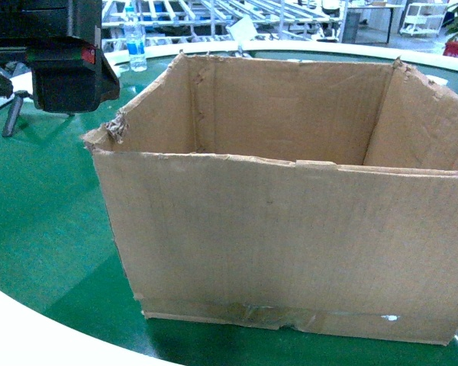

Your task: Sort boxes to right shelf from conveyor

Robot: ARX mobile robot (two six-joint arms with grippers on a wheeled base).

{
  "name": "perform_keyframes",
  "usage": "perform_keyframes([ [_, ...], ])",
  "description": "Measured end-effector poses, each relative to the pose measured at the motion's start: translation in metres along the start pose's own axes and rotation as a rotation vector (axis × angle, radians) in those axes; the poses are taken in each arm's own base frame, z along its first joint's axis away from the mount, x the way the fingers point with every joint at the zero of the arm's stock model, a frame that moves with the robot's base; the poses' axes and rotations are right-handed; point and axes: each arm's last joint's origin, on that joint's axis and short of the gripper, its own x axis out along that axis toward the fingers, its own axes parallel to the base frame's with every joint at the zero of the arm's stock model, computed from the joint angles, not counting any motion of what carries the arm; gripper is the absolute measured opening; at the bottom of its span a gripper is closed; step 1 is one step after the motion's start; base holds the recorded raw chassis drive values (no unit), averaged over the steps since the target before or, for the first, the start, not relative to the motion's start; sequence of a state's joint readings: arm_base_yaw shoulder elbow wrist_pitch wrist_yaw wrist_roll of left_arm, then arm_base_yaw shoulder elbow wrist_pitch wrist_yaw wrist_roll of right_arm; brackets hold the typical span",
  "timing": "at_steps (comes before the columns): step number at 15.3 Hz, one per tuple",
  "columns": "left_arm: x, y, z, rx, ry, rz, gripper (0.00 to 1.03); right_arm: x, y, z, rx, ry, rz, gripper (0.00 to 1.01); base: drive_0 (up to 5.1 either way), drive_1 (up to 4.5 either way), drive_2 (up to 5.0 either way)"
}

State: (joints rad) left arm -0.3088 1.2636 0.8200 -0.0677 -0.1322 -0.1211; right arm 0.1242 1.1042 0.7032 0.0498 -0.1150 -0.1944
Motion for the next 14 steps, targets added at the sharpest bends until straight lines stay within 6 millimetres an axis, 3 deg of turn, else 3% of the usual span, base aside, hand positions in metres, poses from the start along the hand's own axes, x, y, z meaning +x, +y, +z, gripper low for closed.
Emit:
perform_keyframes([
  [3, 0.003, -0.003, 0.027, -0.007, -0.029, 0.0, 0.98, 0.012, -0.001, 0.032, -0.038, 0.127, 0.082, 0.98, 0.0, 0.0, 0.0],
  [5, 0.002, -0.009, 0.027, 0.005, -0.013, -0.01, 0.98, 0.012, 0.002, 0.039, -0.097, 0.225, 0.111, 0.98, 0.0, 0.0, 0.0],
  [9, 0.009, -0.018, 0.011, 0.001, 0.056, -0.005, 0.98, 0.027, -0.001, 0.018, -0.124, 0.347, 0.068, 0.98, 0.0, 0.0, 0.0],
  [10, 0.011, -0.019, 0.008, -0.01, 0.057, 0.007, 0.98, 0.05, 0.009, 0.012, -0.151, 0.404, 0.077, 0.98, 0.0, 0.0, 0.0],
  [11, 0.016, -0.019, 0.006, -0.011, 0.067, 0.017, 0.98, 0.058, 0.008, 0.013, -0.15, 0.414, 0.08, 0.98, 0.0, 0.0, 0.0],
  [14, 0.025, -0.02, 0.009, -0.008, 0.073, 0.028, 0.98, 0.082, -0.022, -0.002, 0.059, 0.482, 0.114, 0.98, 0.0, 0.0, 0.0],
])
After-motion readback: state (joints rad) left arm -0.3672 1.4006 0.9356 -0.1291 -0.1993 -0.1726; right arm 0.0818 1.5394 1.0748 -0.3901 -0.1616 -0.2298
